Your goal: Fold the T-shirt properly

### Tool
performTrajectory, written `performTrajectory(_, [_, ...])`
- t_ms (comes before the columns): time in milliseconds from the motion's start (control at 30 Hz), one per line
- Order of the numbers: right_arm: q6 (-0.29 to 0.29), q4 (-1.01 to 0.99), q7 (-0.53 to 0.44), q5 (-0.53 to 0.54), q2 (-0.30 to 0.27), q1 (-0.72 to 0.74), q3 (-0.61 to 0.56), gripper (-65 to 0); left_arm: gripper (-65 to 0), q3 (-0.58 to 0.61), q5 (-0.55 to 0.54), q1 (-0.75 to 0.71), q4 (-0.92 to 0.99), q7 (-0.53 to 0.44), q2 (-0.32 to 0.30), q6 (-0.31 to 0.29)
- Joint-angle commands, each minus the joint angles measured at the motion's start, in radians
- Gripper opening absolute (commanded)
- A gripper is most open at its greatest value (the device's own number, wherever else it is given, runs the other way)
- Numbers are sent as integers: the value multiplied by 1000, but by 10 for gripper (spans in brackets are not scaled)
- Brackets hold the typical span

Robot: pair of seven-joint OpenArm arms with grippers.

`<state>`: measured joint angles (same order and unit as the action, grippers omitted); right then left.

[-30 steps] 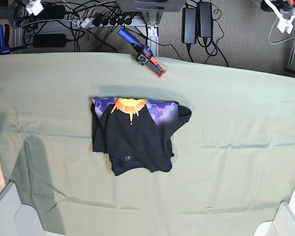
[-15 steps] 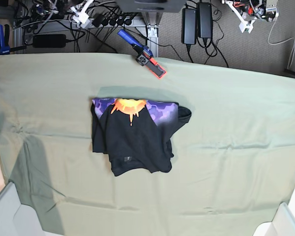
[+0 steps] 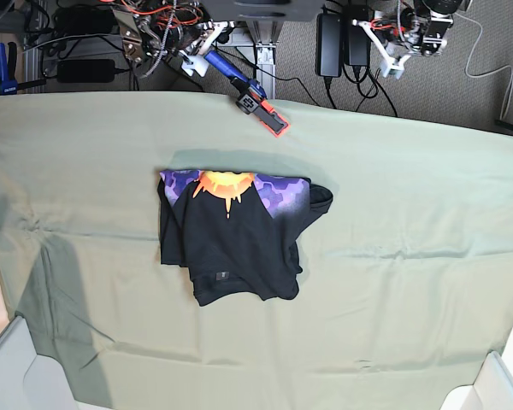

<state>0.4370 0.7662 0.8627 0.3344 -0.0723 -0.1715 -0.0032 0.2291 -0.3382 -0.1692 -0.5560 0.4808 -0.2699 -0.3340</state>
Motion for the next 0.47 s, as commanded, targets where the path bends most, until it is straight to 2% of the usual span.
performTrajectory(0, [-35, 5, 4, -27, 4, -3, 1, -650, -592, 9, -2, 0, -4, 1, -5, 10])
performTrajectory(67, [-62, 5, -23, -76, 3, -3, 2, -650, -592, 21, -2, 0, -4, 1, 10, 9])
performTrajectory(167, [-72, -3, -32, -110, -4, -4, 2, -650, -592, 21, -2, -3, -3, 0, 21, 9])
performTrajectory(433, [-72, -23, -64, -110, -5, -21, 2, -650, -592, 21, -2, -2, -1, -11, 21, 9])
